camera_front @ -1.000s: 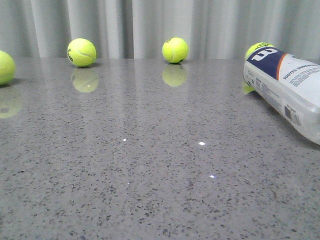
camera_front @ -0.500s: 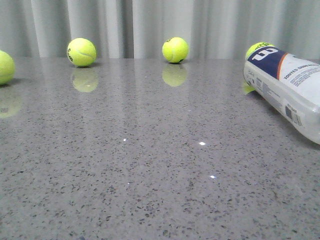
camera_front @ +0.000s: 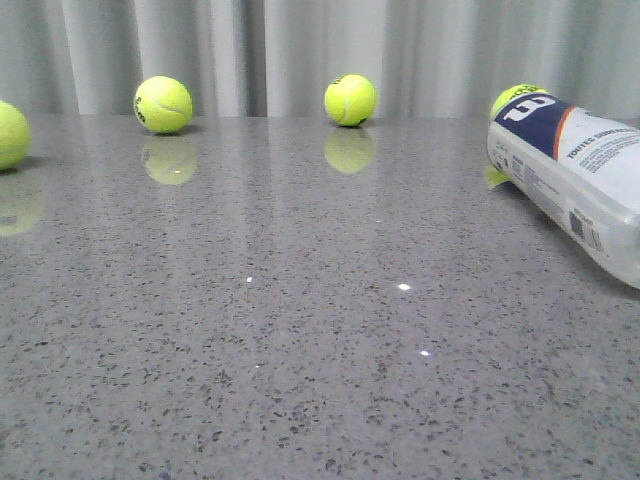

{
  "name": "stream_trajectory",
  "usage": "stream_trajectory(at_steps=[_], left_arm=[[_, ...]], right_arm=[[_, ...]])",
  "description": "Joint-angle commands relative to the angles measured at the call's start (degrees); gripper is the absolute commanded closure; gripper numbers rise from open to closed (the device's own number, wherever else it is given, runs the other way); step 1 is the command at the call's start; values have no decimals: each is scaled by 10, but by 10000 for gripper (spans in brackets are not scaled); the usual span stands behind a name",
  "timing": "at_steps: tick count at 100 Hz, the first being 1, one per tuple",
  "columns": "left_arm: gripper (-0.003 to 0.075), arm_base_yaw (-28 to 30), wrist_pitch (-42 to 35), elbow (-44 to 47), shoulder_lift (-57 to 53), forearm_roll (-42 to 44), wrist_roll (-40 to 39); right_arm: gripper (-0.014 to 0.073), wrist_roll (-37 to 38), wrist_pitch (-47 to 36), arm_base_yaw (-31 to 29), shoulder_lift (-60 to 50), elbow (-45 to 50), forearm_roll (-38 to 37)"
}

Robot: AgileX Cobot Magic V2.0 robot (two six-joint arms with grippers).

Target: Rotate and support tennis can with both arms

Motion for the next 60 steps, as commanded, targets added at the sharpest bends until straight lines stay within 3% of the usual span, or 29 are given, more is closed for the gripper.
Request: stream_trajectory(at_steps=[1, 10, 22, 30, 60], left_arm=[[741, -5, -44, 28, -22, 0, 0], [741, -5, -44, 28, -22, 0, 0], [741, -5, -44, 28, -22, 0, 0], [741, -5, -44, 28, -22, 0, 0], [741, -5, -44, 28, -22, 0, 0]], right_arm=[[627, -1, -17, 2, 54, -45, 5], [480, -1, 10, 2, 105, -80, 5], [105, -1, 39, 2, 163, -125, 5], [-81, -1, 56, 2, 199, -152, 7], [-42, -1, 110, 22, 322, -256, 83]])
